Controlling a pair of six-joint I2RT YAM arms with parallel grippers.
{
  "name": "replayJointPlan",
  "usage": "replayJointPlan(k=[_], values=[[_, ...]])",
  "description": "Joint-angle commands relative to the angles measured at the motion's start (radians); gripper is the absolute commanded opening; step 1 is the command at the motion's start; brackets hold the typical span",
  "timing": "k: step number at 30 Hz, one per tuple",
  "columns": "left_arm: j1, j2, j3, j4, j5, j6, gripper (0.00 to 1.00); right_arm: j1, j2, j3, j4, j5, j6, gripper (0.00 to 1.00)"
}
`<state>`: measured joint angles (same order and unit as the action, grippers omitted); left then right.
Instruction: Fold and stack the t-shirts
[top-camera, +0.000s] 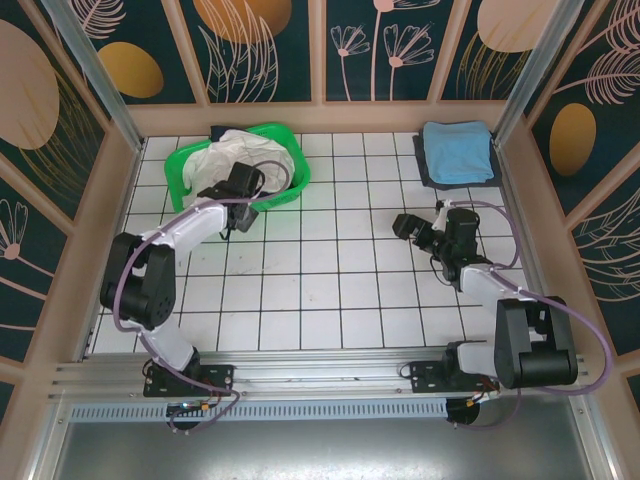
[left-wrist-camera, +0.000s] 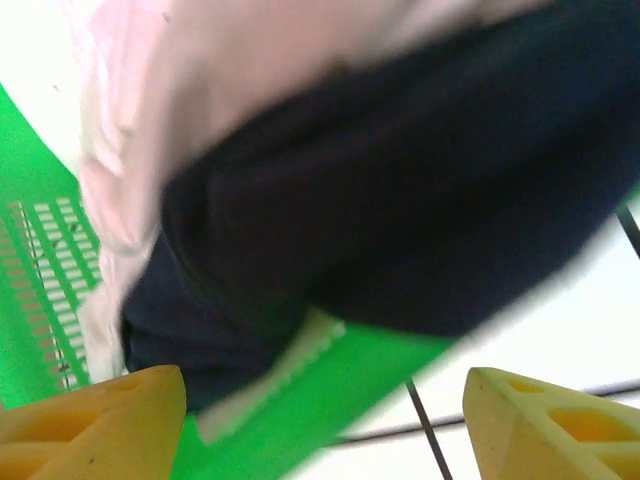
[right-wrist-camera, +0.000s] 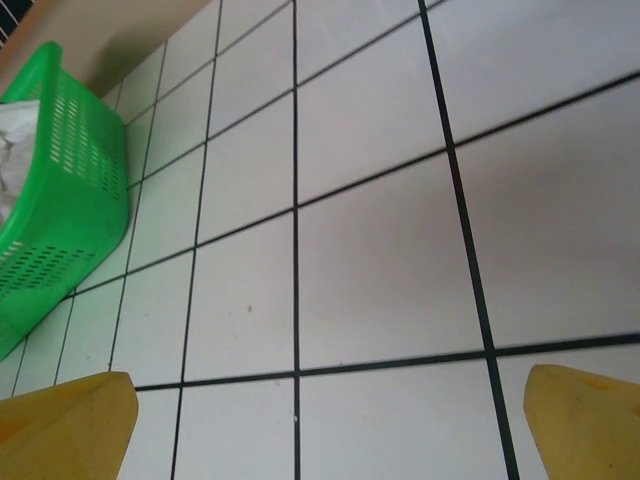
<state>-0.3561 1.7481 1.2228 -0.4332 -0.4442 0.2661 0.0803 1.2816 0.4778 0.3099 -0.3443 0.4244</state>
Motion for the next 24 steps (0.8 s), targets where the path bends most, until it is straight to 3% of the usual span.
replayJointPlan(k=[1,3,8,14,17,20,24], values=[[0.029,0.060,0.035,0.004,0.042,0.027,0.70,-0.008,-0.025,-0.024,0.010,0.015,-0.021,0.99],[0.051,0.073,0.035,0.005,0.077,0.016,0.64,-0.013,-0.032,-0.025,0.004,0.018,-0.024,0.99],[0.073,0.055,0.026,-0.005,0.105,-0.044,0.32,-0.024,-0.034,-0.023,0.003,0.017,-0.030,0.99],[0.129,0.024,0.041,-0.037,0.105,-0.179,0.20,-0.034,-0.033,-0.024,0.012,0.008,-0.030,0.99],[0.145,0.064,0.071,-0.031,0.044,-0.170,0.15,-0.038,-0.031,-0.027,0.016,0.006,-0.030,0.99],[0.192,0.133,0.160,-0.047,0.051,-0.188,0.05,-0.044,-0.030,-0.033,0.019,0.006,-0.030,0.99],[0.225,0.188,0.244,-0.004,0.057,-0.137,0.01,-0.053,-0.029,-0.039,0.021,0.004,-0.030,0.99]])
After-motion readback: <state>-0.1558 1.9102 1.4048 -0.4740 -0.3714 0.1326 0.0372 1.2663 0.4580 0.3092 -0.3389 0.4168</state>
